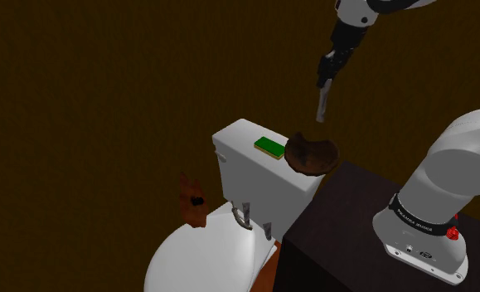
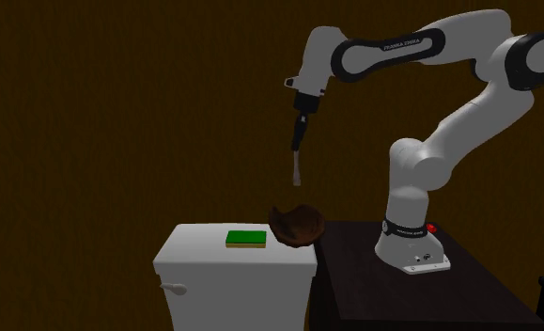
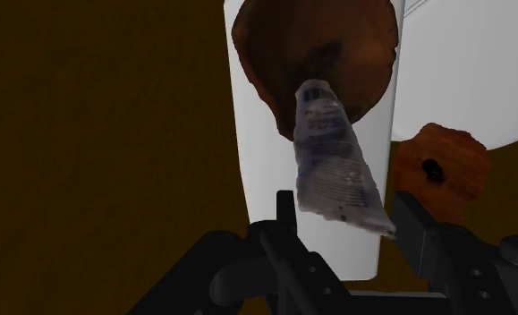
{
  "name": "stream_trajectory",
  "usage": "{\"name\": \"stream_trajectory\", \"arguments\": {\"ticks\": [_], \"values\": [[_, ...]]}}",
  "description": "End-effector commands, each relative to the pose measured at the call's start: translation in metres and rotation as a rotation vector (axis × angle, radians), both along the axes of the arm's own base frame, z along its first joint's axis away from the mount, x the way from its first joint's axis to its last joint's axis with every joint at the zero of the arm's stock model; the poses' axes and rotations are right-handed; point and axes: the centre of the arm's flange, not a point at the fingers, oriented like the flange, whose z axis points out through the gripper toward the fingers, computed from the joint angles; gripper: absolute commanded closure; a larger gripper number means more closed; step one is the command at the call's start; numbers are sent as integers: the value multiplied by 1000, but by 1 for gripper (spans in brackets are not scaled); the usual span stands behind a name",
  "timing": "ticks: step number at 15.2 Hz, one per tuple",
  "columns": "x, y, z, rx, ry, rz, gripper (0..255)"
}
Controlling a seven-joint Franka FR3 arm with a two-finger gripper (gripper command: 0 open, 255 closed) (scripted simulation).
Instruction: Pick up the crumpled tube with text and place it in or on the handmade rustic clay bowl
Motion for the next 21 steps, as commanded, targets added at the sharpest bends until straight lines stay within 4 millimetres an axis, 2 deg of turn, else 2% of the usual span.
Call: {"name": "stream_trajectory", "arguments": {"ticks": [1, 19, 21], "values": [[1, 0, -12, 0, 0, 0, 255], [1, 0, -107, 0, 0, 0, 255], [1, 0, -109, 0, 0, 0, 255]]}}
